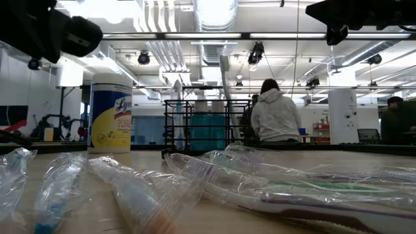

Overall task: Pick & Place toothbrushing station
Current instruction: Put the left blue toothbrush into the wire organizer

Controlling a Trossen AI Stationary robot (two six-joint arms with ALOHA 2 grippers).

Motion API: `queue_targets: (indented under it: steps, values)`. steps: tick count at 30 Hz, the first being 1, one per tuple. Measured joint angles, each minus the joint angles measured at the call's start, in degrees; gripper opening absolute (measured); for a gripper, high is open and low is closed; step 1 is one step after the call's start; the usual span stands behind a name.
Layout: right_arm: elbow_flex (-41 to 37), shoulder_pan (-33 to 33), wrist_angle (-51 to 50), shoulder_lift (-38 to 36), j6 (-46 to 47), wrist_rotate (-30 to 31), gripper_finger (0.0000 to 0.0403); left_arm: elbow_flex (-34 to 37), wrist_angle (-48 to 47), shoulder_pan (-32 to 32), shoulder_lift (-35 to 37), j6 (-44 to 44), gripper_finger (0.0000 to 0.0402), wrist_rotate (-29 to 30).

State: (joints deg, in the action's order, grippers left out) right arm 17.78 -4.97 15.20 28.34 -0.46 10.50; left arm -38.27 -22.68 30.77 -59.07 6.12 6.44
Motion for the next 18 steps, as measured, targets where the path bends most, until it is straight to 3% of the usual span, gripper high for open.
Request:
queue_targets:
  steps: [9,18]
  values:
    - [0.0,0.0,0.0,0.0,2.04,-0.02,0.0008,-13.74,-7.37,3.76,-21.58,0.16,0.0167,-2.04]
    - [0.0,0.01,0.0,0.0,1.54,-0.09,0.0008,-22.83,-10.56,4.83,-35.54,-5.7,0.0177,-4.81]
